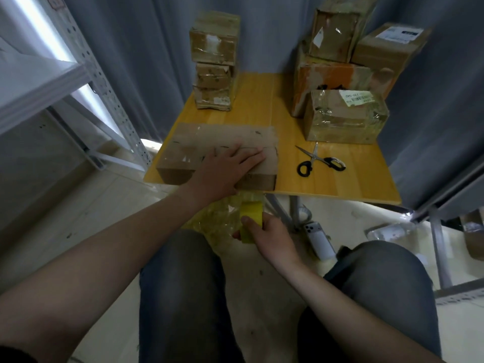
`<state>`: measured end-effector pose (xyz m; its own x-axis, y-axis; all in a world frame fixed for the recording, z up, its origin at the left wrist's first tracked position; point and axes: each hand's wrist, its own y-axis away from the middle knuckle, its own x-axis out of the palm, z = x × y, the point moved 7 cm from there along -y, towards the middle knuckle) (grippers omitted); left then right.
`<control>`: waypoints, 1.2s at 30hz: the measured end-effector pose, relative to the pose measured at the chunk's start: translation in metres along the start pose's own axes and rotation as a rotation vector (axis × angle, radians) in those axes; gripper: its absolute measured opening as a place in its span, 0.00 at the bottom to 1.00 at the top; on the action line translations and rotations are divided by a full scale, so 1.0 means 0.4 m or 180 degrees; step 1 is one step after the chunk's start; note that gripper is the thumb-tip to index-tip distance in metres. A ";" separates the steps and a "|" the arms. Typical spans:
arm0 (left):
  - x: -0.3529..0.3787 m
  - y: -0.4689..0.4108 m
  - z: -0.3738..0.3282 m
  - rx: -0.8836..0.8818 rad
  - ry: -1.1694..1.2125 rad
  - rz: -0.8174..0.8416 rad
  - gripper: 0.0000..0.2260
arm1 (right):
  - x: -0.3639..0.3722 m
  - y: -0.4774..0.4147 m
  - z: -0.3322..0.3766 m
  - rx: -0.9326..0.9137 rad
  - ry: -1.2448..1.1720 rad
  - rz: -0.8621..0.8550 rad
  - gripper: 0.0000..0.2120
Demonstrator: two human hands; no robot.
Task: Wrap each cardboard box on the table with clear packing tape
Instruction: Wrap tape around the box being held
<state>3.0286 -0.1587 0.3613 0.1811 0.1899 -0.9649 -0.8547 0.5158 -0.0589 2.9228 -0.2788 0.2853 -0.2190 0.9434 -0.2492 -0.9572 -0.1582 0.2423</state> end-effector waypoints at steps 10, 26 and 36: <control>-0.120 -0.002 0.010 0.0263 0.0927 0.0098 0.48 | -0.040 0.030 0.072 -0.0294 -0.0342 -0.0314 0.10; -0.242 -0.255 0.208 0.0131 0.1781 0.0781 0.44 | -0.178 -0.150 0.327 -0.0895 -0.0599 -0.0872 0.13; -0.238 -0.256 0.211 0.0512 0.0296 0.0281 0.25 | -0.186 -0.216 0.344 -0.1217 -0.0538 -0.0722 0.17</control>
<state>3.1400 -0.1589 0.4807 0.0569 0.1663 -0.9844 -0.7751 0.6288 0.0614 3.0478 -0.2953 0.4120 0.0071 0.9957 -0.0922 -0.9852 -0.0088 -0.1710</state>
